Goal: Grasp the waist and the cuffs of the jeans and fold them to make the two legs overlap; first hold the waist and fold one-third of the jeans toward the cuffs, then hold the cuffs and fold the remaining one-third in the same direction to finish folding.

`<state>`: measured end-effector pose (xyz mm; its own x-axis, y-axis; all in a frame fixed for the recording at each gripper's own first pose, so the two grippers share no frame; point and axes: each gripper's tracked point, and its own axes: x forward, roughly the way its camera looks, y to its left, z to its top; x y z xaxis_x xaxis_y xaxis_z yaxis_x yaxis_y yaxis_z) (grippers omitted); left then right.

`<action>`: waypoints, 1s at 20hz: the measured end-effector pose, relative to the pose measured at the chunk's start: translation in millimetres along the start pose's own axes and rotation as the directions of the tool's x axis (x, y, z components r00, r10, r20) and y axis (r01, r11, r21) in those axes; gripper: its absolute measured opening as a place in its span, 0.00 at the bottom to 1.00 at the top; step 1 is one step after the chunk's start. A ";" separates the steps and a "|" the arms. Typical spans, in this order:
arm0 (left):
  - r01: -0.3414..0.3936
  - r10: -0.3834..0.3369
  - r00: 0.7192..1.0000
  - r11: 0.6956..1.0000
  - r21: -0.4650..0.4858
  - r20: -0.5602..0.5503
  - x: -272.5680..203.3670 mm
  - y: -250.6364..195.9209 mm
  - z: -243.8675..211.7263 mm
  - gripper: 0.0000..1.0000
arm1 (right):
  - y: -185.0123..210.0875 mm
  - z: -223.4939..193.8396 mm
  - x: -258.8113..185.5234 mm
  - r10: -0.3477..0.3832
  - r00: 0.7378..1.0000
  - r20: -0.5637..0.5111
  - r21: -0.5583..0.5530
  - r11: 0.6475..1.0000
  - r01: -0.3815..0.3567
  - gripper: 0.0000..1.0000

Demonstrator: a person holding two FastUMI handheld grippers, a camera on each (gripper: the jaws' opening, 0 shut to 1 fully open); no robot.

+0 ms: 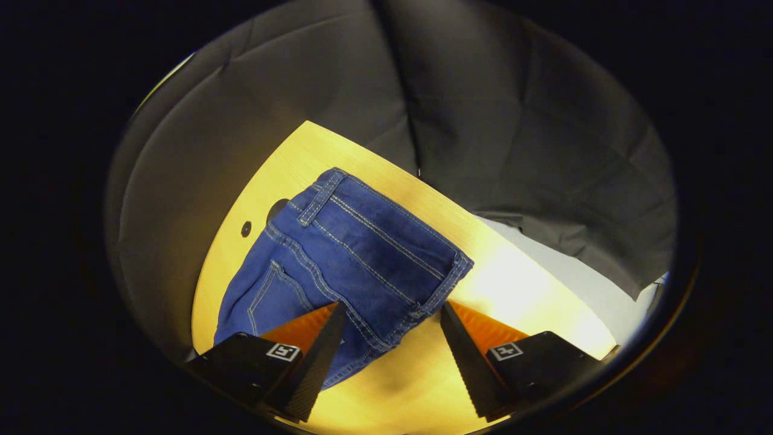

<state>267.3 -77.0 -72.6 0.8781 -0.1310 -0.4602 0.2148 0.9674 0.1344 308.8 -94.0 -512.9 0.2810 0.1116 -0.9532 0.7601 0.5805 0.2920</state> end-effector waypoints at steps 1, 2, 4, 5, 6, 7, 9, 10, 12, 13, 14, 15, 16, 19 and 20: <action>-0.006 0.006 1.000 1.000 -0.018 -0.004 -1.1 -4.1 -1.9 0.98 | 4.5 2.0 0.5 0.012 1.000 0.010 0.027 1.000 -0.012 0.88; -0.016 0.015 1.000 0.999 -0.032 -0.017 0.0 -7.2 -4.3 0.98 | 7.2 -3.8 0.8 0.050 0.999 -0.002 0.055 0.997 -0.050 0.90; -0.033 0.032 0.999 0.998 -0.048 -0.031 -2.6 -13.6 -8.3 0.98 | 12.4 -8.1 -1.3 0.145 0.989 -0.019 0.106 0.984 -0.142 0.63; -0.033 0.032 0.999 0.998 -0.052 -0.026 -5.7 -16.7 -8.9 0.98 | 12.7 -6.4 -4.4 0.179 0.984 -0.014 0.126 0.976 -0.176 0.49; -0.027 0.026 0.999 0.998 -0.053 -0.021 -9.2 -18.0 -9.9 0.98 | 9.1 -7.5 -2.6 0.187 0.982 0.001 0.145 0.972 -0.185 0.35; -0.030 0.028 0.999 0.998 -0.058 -0.028 -13.1 -16.2 -15.8 0.98 | 4.0 -5.3 -8.4 0.192 0.981 0.022 0.148 0.970 -0.193 0.21; -0.034 0.031 0.998 0.997 -0.071 -0.053 -23.2 -6.6 -29.2 0.98 | 6.1 6.5 -17.9 0.192 0.978 0.086 0.113 0.973 -0.201 0.10; -0.036 0.032 0.998 0.997 -0.073 -0.053 -29.2 0.5 -32.7 0.98 | 9.6 5.3 -28.1 0.201 0.971 0.125 0.078 0.974 -0.212 0.05; -0.031 0.028 0.998 0.998 -0.061 -0.054 -42.0 15.6 -41.5 0.98 | 23.4 13.7 -57.9 0.227 0.944 0.239 0.010 0.972 -0.237 0.05; -0.037 0.034 0.997 0.998 -0.049 -0.063 -49.9 25.6 -47.8 0.98 | 34.8 19.2 -78.1 0.241 0.927 0.288 -0.025 0.969 -0.244 0.05; -0.041 0.038 0.997 0.998 -0.038 -0.069 -58.8 34.4 -51.3 0.98 | 43.5 20.9 -97.7 0.257 0.910 0.326 -0.078 0.966 -0.246 0.05; -0.043 0.041 0.997 0.999 -0.032 -0.065 -69.1 42.9 -53.3 0.98 | 58.9 22.8 -120.6 0.282 0.887 0.365 -0.153 0.958 -0.242 0.05; -0.044 0.042 0.997 0.998 -0.033 -0.059 -79.2 50.8 -54.1 0.98 | 70.9 15.2 -142.4 0.306 0.864 0.400 -0.219 0.947 -0.235 0.05; -0.033 0.030 0.999 0.996 -0.078 -0.036 -100.6 73.1 -58.0 0.98 | 123.5 -16.6 -203.5 0.433 0.770 0.468 -0.411 0.878 -0.244 0.05; -0.037 0.034 0.999 0.995 -0.097 -0.031 -105.4 81.3 -59.7 0.98 | 129.2 -33.8 -211.1 0.479 0.744 0.466 -0.468 0.847 -0.252 0.05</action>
<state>166.7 28.4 -65.6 0.8713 -0.0913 -0.4822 0.1399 0.9880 0.0656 327.9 -15.2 -276.5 0.8465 -0.0147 -0.5322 0.2982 0.8412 0.4510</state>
